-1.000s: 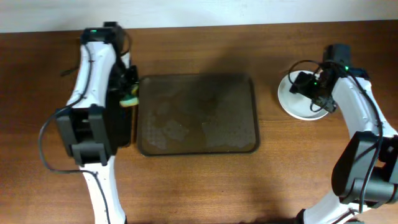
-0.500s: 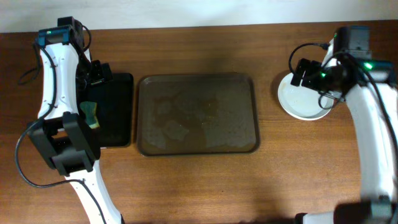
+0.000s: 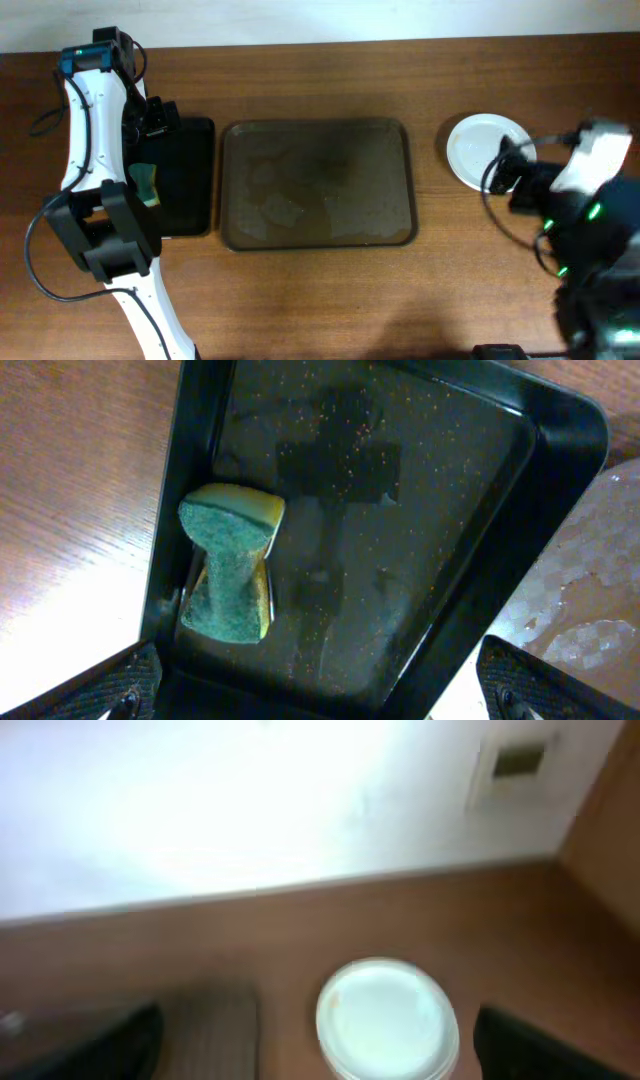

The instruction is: Clean dirty plates on tray and stack at the side

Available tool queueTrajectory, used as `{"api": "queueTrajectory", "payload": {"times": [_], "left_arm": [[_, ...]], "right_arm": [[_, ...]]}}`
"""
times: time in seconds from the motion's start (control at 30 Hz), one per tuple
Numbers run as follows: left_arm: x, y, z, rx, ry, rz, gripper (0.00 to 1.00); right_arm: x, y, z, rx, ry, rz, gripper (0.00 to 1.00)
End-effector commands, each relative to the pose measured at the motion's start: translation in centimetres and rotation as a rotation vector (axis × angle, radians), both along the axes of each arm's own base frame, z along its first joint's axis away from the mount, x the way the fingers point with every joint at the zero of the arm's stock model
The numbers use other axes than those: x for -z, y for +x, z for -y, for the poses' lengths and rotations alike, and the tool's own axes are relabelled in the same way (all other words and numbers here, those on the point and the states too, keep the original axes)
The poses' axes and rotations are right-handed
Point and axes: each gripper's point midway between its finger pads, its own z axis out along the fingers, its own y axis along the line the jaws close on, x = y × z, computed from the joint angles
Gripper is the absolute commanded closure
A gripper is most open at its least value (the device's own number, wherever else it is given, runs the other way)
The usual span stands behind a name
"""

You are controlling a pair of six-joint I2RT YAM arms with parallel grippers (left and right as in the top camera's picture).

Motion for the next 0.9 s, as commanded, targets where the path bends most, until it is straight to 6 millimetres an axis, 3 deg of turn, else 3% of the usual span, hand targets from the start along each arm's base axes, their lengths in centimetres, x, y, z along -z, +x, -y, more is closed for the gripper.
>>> {"api": "queueTrajectory", "payload": {"times": [0.0,0.07,0.13,0.33,0.4,0.47,0.87], "left_arm": [[-1.1,0.2,0.0,0.006,0.003,0.029,0.01],[-1.1,0.2,0.0,0.006,0.003,0.03,0.01],[-1.1,0.2,0.0,0.006,0.003,0.029,0.01],[-1.1,0.2,0.0,0.006,0.003,0.029,0.01],[-1.1,0.2,0.0,0.006,0.003,0.03,0.01],[-1.1,0.2,0.0,0.006,0.003,0.029,0.01],[-1.1,0.2,0.0,0.006,0.003,0.03,0.01]], "right_arm": [[6.2,-1.4,-1.0,-0.052,-0.004,0.059,0.02],[9.9,-2.7,-1.4,-0.074,-0.005,0.193,0.02],[12.3,-3.4,-1.4,-0.074,-0.008,0.26,0.02],[15.6,-3.1,-1.9,-0.094,-0.01,0.366,0.02],[16.3,-3.3,-1.9,-0.095,-0.009,0.34,0.02],[18.3,-3.4,-2.0,-0.095,-0.006,0.257,0.01],[18.3,-3.4,-2.3,-0.112,-0.003,0.258,0.02]]}}
